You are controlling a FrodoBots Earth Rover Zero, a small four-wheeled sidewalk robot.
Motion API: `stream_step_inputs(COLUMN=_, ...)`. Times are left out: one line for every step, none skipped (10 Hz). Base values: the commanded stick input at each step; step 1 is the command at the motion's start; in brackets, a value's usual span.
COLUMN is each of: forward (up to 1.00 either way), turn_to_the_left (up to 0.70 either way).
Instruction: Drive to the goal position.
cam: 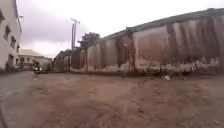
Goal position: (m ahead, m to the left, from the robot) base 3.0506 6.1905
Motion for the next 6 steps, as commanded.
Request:
stream_step_inputs(forward=0.00, turn_to_the_left=0.00)
stream_step_inputs(forward=0.00, turn_to_the_left=0.00)
stream_step_inputs(forward=0.06, turn_to_the_left=0.00)
stream_step_inputs(forward=0.67, turn_to_the_left=0.00)
stream_step_inputs(forward=0.85, turn_to_the_left=0.00)
stream_step_inputs(forward=0.85, turn_to_the_left=0.00)
